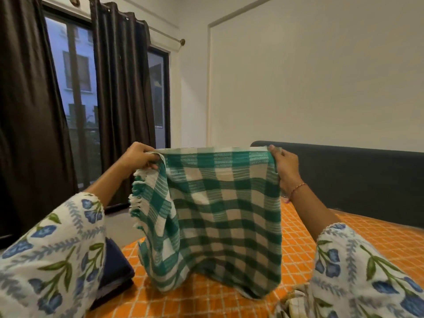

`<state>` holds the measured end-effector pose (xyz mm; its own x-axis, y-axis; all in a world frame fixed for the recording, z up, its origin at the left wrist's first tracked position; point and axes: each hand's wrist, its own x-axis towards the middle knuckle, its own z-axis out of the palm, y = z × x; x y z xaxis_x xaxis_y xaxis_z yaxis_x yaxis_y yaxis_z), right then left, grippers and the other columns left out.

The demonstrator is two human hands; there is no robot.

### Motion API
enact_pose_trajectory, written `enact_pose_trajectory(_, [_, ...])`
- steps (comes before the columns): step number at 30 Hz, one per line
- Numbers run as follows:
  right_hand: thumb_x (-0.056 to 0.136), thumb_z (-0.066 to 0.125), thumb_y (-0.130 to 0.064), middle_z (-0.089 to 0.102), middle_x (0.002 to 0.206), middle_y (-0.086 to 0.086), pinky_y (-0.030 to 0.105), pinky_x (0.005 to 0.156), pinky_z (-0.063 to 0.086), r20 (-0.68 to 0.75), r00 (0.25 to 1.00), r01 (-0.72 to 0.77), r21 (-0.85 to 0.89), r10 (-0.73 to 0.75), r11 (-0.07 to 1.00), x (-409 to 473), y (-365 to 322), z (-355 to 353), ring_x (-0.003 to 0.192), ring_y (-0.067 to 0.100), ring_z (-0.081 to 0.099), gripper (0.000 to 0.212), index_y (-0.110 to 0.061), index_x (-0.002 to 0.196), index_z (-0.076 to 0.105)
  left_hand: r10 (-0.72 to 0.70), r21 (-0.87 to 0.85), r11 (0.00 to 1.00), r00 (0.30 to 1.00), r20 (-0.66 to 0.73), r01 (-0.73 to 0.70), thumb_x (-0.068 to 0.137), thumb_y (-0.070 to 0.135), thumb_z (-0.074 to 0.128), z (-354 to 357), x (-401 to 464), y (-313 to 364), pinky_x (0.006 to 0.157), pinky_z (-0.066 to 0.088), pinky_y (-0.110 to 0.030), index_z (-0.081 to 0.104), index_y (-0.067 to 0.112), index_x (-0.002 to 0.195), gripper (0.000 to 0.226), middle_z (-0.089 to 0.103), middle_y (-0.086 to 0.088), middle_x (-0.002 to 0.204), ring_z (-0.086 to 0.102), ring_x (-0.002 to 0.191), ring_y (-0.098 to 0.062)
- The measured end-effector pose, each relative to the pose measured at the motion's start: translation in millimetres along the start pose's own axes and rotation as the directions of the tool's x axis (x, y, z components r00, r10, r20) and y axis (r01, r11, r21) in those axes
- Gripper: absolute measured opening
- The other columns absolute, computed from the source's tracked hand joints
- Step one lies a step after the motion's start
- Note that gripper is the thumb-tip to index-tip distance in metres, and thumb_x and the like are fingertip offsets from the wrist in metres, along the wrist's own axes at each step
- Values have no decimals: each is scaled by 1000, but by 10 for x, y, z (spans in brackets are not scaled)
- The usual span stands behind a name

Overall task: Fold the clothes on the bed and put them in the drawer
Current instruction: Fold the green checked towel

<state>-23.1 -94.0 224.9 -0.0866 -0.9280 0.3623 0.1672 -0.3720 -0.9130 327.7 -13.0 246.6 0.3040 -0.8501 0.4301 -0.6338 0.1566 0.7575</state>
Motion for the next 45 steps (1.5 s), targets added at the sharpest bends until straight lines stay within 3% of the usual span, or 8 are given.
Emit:
enact_pose_trajectory(7, [92, 61, -25, 64, 78, 13, 29, 59, 57, 419, 885, -268, 105, 202, 958, -166, -420, 832, 64, 22, 62, 26, 1, 89, 63, -43, -560, 823, 971, -235, -99, 94, 2, 53, 155, 64, 394, 47, 45, -12, 61, 11, 76, 21, 60, 10, 48, 52, 42, 2])
enact_pose_trajectory(13, [90, 58, -34, 56, 71, 6, 26, 54, 54, 634, 712, -516, 184, 300, 837, -343, -592, 1148, 58, 15, 56, 32, -5, 78, 56, 93, -391, 906, 978, -188, -162, 92, 3, 53, 72, -14, 716, 45, 36, -16, 61, 12, 70, 25, 54, 5, 50, 45, 41, -2])
enact_pose_trajectory(19, [97, 44, -39, 68, 71, 14, 30, 54, 58, 716, 686, -536, 377, 129, 755, -547, -739, 1174, 57, 22, 67, 45, 1, 88, 61, 507, -677, 734, 708, 491, -55, 77, 18, 71, -113, -32, 1045, 66, 53, -20, 70, 13, 82, 8, 67, -1, 80, 63, 71, -10])
enact_pose_trajectory(22, [98, 47, -32, 67, 71, 16, 31, 51, 56, 456, 853, -483, 508, 253, 713, -410, -336, 909, 56, 24, 66, 37, 1, 88, 60, 192, -297, 955, 776, 601, -7, 83, 18, 69, 390, 214, 945, 68, 51, -24, 67, 10, 86, 9, 66, -1, 83, 61, 77, -12])
enact_pose_trajectory(24, [97, 52, -19, 65, 77, 16, 33, 59, 54, -23, 916, -315, 578, 401, 753, -235, 72, 605, 59, 24, 60, 27, -4, 74, 54, -48, 189, 982, 961, 271, -4, 87, 20, 65, 726, 431, 715, 79, 49, -32, 67, 3, 100, 21, 65, -7, 98, 59, 93, -21])
enact_pose_trajectory(27, [93, 51, -9, 62, 95, 17, 31, 55, 50, -347, 809, -277, 487, 474, 829, -65, 598, 132, 62, 21, 53, 27, -10, 67, 50, -282, 313, 902, 955, -94, 297, 81, 24, 72, 997, 501, 220, 89, 51, -41, 59, -3, 113, 43, 60, -18, 114, 58, 106, -34])
enact_pose_trajectory(38, [83, 71, -15, 56, 61, 0, 17, 47, 43, -49, 996, -87, -174, 79, 981, -457, 1162, 650, 59, 10, 50, 29, -13, 58, 57, -352, 279, 925, 860, 368, 259, 85, 16, 68, 1546, 3, 197, 58, 48, -29, 63, 4, 76, 16, 60, -11, 73, 56, 64, -20])
enact_pose_trajectory(45, [79, 71, -15, 64, 64, 9, 51, 67, 55, -73, 996, -69, -170, 57, 983, -782, 1192, 919, 66, 25, 62, 21, -8, 60, 65, -528, 255, 849, 714, 459, 463, 85, 17, 66, 1357, -55, 194, 49, 50, -24, 57, 6, 98, 20, 60, -9, 88, 57, 69, -16])
